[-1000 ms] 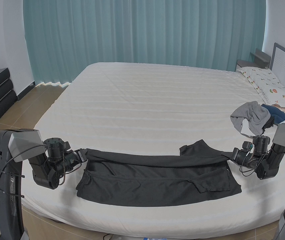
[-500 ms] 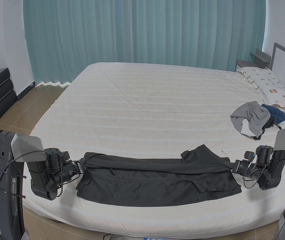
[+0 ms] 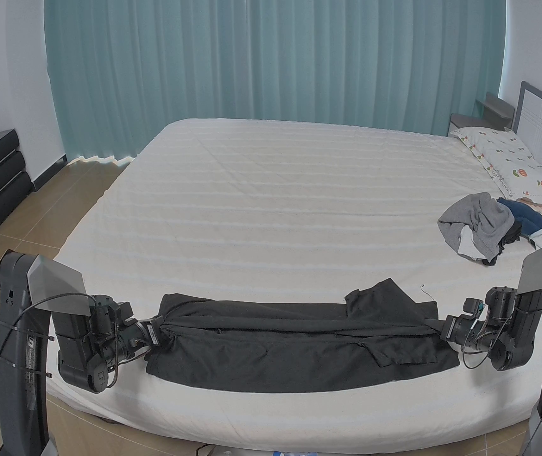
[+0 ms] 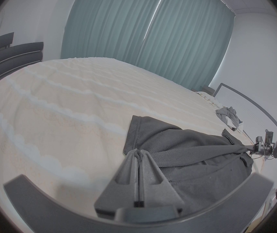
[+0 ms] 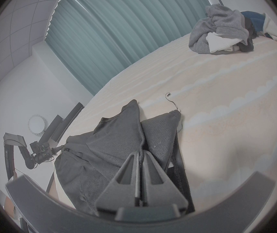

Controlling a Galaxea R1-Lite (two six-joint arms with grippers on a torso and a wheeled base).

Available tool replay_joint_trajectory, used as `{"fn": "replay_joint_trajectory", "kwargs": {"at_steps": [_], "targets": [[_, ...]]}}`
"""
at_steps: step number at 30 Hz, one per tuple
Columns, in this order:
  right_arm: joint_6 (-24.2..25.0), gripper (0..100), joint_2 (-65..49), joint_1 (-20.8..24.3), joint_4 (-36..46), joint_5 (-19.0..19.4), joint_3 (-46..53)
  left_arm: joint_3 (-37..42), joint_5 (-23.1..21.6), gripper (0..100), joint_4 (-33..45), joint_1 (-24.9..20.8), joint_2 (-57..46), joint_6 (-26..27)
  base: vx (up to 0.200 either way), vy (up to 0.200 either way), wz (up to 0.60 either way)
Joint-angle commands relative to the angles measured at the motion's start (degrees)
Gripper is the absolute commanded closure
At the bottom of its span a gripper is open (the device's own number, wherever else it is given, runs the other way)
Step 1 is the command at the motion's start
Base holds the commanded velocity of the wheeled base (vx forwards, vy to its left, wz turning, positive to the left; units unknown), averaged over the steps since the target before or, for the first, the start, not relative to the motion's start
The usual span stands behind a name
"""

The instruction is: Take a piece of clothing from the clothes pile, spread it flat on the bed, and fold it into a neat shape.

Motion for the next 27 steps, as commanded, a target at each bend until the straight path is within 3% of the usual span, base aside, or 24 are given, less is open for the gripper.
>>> {"fn": "replay_joint_trajectory", "kwargs": {"at_steps": [1, 7, 15, 20, 24, 27], "targets": [[0.01, 0, 0.36, 0.03, 0.01, 0.00, 0.33, 1.09, -0.43, 0, -0.19, -0.10, 0.12, -0.01, 0.000, 0.000, 0.00], [0.81, 0, -0.25, -0.06, -1.05, 0.09, 0.41, 2.32, -0.52, 0, -0.19, -0.10, -0.94, 0.16, 0.000, 0.000, 0.00], [11.62, 0, -6.67, -0.94, -1.31, -0.61, -0.20, 7.59, -1.40, 0, -0.19, 0.25, -8.23, -0.89, 0.000, 0.000, 0.00], [15.75, 0, -8.78, 0.73, 0.09, -3.86, -0.55, 7.15, -1.31, 0, -0.11, 0.17, -12.36, -8.54, 0.000, 0.000, 0.00], [19.53, 0, -8.87, 2.05, 5.10, -7.29, -4.24, 1.71, -0.96, 0, 1.21, -0.10, -12.63, -15.13, 0.000, 0.000, 0.00], [26.73, 0, -8.69, 2.49, 10.38, -8.17, -9.43, -3.57, -0.96, 0, 7.37, -0.19, -12.63, -18.38, 0.000, 0.000, 0.00]]}}
